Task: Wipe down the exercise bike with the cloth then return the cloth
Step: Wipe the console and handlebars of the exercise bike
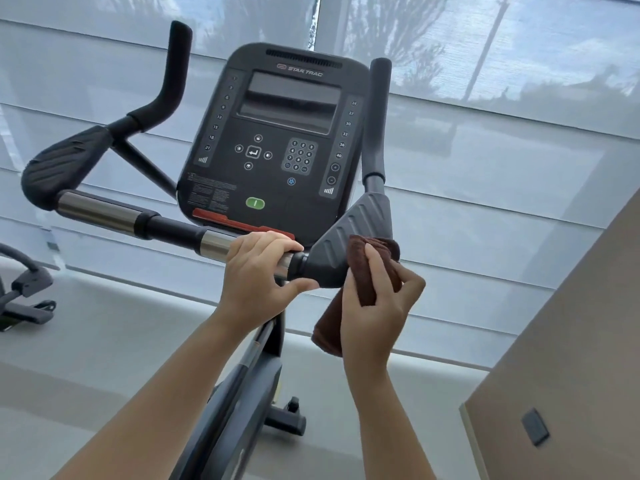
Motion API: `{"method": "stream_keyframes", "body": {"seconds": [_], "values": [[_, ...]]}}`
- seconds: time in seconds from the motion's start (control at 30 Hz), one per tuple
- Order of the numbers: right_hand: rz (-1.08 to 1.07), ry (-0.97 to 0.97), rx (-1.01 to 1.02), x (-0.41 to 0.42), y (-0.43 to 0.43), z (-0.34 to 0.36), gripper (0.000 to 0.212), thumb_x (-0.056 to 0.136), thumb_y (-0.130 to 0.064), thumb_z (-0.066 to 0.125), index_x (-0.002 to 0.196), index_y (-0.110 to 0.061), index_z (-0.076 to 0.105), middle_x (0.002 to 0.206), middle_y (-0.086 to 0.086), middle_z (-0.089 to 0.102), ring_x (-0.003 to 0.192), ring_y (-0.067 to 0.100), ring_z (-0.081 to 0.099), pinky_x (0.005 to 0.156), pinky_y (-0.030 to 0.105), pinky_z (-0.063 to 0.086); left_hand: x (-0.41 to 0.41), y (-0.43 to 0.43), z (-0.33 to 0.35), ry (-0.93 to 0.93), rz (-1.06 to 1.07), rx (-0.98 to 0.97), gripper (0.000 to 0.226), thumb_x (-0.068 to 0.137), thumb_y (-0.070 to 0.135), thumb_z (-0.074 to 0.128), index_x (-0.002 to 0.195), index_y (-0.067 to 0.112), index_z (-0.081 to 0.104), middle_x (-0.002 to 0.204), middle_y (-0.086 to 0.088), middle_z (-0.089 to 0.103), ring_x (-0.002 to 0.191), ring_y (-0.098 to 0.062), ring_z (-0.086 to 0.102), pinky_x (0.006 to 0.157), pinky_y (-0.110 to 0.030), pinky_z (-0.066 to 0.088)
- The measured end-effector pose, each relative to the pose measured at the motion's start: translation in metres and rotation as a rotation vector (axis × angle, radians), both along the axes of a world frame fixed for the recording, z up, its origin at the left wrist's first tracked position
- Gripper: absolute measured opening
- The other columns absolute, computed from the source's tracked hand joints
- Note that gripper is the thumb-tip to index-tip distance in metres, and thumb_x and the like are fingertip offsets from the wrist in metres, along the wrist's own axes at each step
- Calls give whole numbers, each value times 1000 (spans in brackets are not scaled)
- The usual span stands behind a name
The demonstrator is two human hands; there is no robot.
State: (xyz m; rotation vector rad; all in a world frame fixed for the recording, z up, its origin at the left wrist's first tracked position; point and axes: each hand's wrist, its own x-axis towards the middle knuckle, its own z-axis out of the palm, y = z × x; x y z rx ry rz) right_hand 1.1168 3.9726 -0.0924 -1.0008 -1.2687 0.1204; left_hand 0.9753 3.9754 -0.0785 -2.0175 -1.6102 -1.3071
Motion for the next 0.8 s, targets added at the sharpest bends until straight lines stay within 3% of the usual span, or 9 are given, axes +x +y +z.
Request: {"method": "stream_keyframes", "body": {"seconds": [0.17,0.4,0.53,0.63,0.73,0.8], "values": [[48,-121,78,13,-7,2,38,77,-7,69,113,-13,63,109,6,42,104,20,51,97,16,41,-1,-2,3,-12,-26,-20,51,61,47,75,94,9,67,96,-5,68,96,-26,57,87,-29,29],[-226,70,65,-20,15,19,31,75,-2,67,105,-7,68,99,23,51,96,35,55,85,47,51,-5,-3,4,-10,-50,-22,48,64,37,80,100,8,65,101,-6,67,100,-27,56,90,-37,34],[-236,-40,109,-33,0,4,32,74,-4,69,106,-8,67,99,22,53,97,33,54,90,41,48,-5,-4,4,1,-46,-19,47,66,36,78,102,9,64,103,-6,66,101,-27,55,92,-37,34],[-94,-158,90,-22,-11,6,36,74,-3,71,109,-8,66,103,19,51,100,30,54,94,37,47,-5,-4,3,23,-39,-17,47,69,36,77,105,9,63,106,-6,65,104,-26,53,95,-36,31],[72,-251,94,5,-10,39,38,75,-7,71,112,-11,65,103,7,48,98,9,50,94,9,37,-7,-4,1,49,-41,-21,49,72,36,74,110,9,61,111,-6,63,109,-25,50,98,-31,26],[152,-367,62,15,-1,72,39,75,-12,72,113,-17,65,102,2,47,93,1,47,88,0,31,-9,-7,2,65,-55,-34,50,75,36,72,114,8,59,116,-5,62,113,-24,49,104,-32,21]]}}
